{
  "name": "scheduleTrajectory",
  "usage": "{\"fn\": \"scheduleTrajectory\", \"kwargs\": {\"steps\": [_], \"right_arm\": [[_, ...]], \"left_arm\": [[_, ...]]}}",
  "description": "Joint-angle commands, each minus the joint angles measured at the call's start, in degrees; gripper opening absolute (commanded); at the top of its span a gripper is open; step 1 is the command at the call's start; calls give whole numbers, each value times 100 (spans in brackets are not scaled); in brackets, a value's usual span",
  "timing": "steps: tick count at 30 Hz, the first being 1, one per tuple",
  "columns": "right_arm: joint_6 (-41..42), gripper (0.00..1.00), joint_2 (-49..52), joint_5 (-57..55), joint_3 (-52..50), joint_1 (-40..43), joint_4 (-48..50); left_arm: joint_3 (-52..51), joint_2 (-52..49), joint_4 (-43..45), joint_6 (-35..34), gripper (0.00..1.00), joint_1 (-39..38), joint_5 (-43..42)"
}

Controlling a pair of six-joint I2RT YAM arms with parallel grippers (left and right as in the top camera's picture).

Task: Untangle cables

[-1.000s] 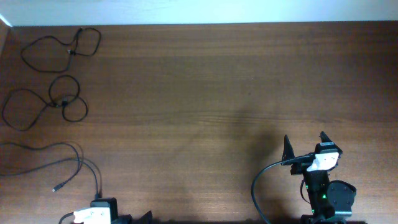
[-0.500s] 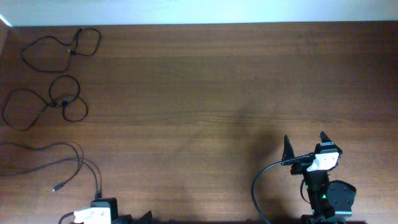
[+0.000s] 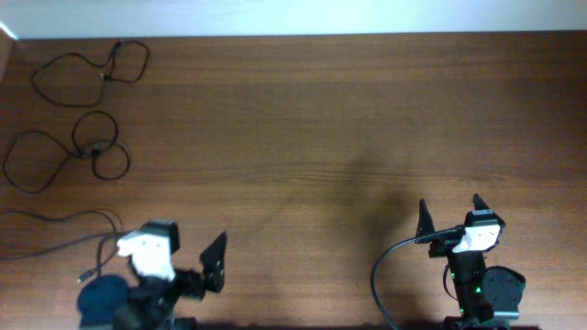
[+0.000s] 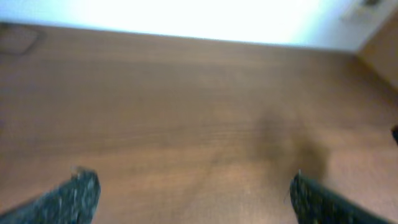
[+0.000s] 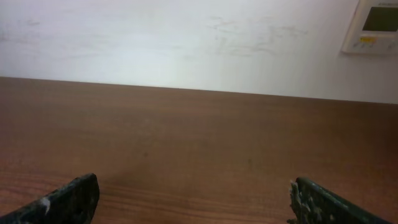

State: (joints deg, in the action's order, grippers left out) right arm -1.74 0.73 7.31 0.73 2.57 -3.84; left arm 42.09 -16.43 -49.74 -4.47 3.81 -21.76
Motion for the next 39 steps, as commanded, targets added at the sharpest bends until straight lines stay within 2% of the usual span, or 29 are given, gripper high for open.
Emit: {"fn": "scheduleTrajectory", "kwargs": {"steps": [1,5,10,16,21,32,34,38,39], "right_arm": [[26,98,-52,-48,-42,-31,-24],[26,98,-52,-48,-42,-31,-24],[24,98,-52,-48,-42,-31,-22],[24,98,-52,-48,-42,-31,-24],[26,98,-52,-48,-42,-31,-22],[24,98,-52,-48,-42,-31,-24],[26,98,-52,-48,-42,-31,-24],[24,98,-52,-48,-42,-31,-24],[26,98,-52,-48,-42,-31,-24]], "left_arm": [[-896,258,1169,28,99,-551,7],[-1786,389,2542,28,99,-793,608],[-2815,817,3998,28,99,-483,1283],[-3628,1279,5060,28,99,-39,1329],[-3956,1394,5578,26,99,107,1805],[-4162,1613,5698,28,99,85,1969],[-4162,1613,5490,33,99,39,2024],[-4162,1613,4474,55,99,-144,2315],[-4162,1613,4516,289,99,-238,2328]]}}
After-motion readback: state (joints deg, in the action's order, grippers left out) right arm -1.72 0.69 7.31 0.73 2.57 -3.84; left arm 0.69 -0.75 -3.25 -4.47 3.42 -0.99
